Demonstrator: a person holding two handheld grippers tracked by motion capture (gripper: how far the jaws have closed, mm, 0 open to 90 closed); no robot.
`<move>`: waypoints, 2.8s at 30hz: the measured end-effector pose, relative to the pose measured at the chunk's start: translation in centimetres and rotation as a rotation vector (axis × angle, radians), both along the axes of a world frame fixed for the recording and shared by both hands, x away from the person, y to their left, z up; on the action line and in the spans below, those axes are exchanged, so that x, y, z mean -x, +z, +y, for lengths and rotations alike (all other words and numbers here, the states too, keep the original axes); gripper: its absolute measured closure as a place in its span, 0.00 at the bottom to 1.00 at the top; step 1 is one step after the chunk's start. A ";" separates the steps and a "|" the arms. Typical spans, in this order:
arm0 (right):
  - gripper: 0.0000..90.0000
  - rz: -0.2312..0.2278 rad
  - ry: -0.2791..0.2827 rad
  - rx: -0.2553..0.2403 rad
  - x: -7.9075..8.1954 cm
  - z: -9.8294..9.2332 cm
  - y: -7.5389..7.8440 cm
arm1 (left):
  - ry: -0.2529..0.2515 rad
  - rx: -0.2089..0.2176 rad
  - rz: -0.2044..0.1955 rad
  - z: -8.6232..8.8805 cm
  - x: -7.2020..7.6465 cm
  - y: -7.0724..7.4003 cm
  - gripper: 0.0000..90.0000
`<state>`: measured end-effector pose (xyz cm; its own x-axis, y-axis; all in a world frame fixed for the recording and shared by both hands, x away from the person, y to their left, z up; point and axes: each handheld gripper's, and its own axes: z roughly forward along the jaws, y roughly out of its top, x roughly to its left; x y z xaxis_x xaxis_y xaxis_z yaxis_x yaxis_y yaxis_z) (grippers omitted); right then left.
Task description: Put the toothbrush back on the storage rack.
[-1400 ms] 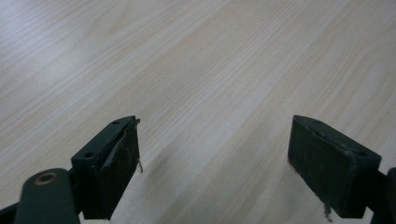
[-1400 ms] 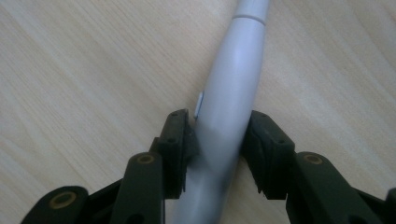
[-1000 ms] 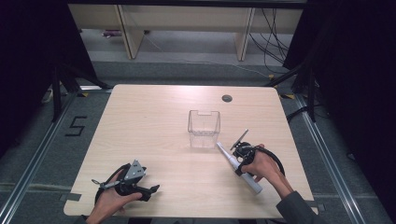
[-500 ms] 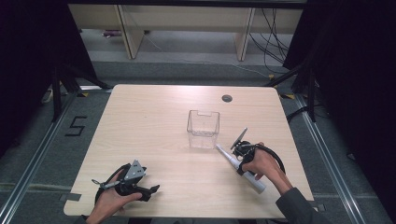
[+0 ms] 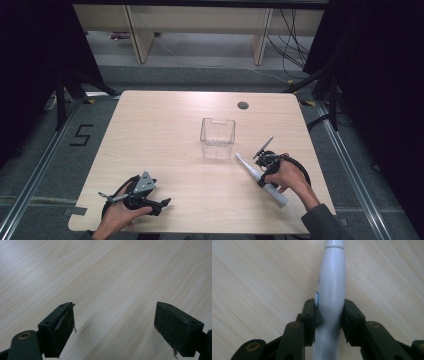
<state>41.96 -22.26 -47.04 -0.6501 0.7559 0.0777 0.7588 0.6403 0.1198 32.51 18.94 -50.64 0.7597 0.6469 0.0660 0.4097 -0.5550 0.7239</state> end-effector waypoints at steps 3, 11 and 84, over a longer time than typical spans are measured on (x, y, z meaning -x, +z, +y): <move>0.74 -0.014 0.011 -0.015 0.1 -0.4 0.3 | -0.002 0.003 -0.006 0.0 0.0 0.0 0.18; 0.74 -0.072 -0.004 -0.063 0.3 -1.2 1.3 | -0.012 -0.008 -0.011 -0.3 0.1 0.1 0.18; 0.74 -0.673 -0.103 -0.470 -1.5 -3.7 6.8 | -0.003 -0.005 -0.010 -0.3 0.3 0.1 0.18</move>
<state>43.45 -25.93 -40.20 -0.5994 0.8002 0.0194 0.4815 0.3411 0.8074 32.24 18.65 -50.55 0.7607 0.6446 0.0765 0.4014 -0.5596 0.7251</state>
